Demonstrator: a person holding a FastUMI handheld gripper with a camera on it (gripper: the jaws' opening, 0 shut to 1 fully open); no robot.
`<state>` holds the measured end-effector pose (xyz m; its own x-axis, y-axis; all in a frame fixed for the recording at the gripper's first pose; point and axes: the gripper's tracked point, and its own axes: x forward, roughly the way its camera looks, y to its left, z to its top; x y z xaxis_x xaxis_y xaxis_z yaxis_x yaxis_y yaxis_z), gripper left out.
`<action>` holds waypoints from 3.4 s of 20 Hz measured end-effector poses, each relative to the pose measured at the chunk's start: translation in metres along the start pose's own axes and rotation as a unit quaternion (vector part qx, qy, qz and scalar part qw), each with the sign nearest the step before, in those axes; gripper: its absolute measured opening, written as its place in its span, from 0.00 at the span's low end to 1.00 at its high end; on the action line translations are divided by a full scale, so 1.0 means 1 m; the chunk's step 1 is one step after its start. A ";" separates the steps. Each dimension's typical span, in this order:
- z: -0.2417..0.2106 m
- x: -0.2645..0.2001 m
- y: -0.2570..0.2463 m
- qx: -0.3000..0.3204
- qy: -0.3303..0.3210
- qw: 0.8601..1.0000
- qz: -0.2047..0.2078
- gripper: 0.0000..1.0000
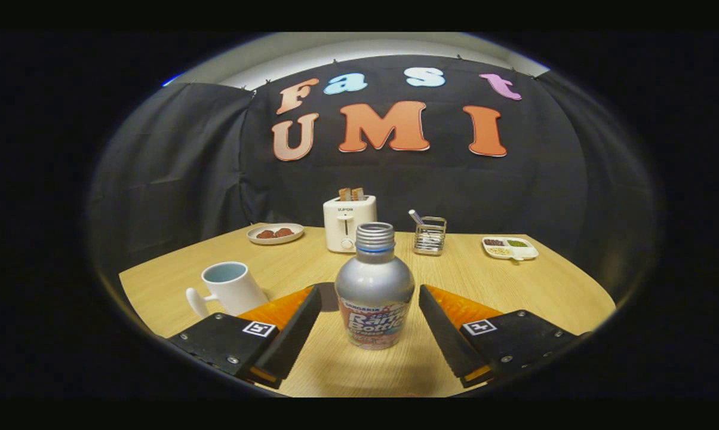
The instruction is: Take the bottle from table, then pour the juice into the cup, finally place the bottle on the coaster
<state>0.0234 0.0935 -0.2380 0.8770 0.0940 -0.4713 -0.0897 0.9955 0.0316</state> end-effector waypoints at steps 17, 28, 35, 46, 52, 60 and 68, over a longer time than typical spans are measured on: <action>-0.030 0.024 0.004 0.000 0.035 0.999 -0.021 0.78; 0.008 0.018 0.019 -0.199 0.017 0.978 -0.051 0.77; 0.017 0.026 0.025 -0.330 0.026 0.940 -0.078 0.77; 0.030 0.041 0.037 -0.518 0.002 0.848 -0.108 0.77; 0.033 0.044 0.042 -0.581 -0.005 0.806 -0.115 0.77; 0.055 0.044 0.054 -0.646 -0.027 0.753 -0.126 0.77; 0.064 0.049 0.075 -0.711 -0.048 0.689 -0.134 0.77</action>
<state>0.0896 0.1742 -0.2028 0.9730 -0.0233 -0.2296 -0.2303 -0.0360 -0.9724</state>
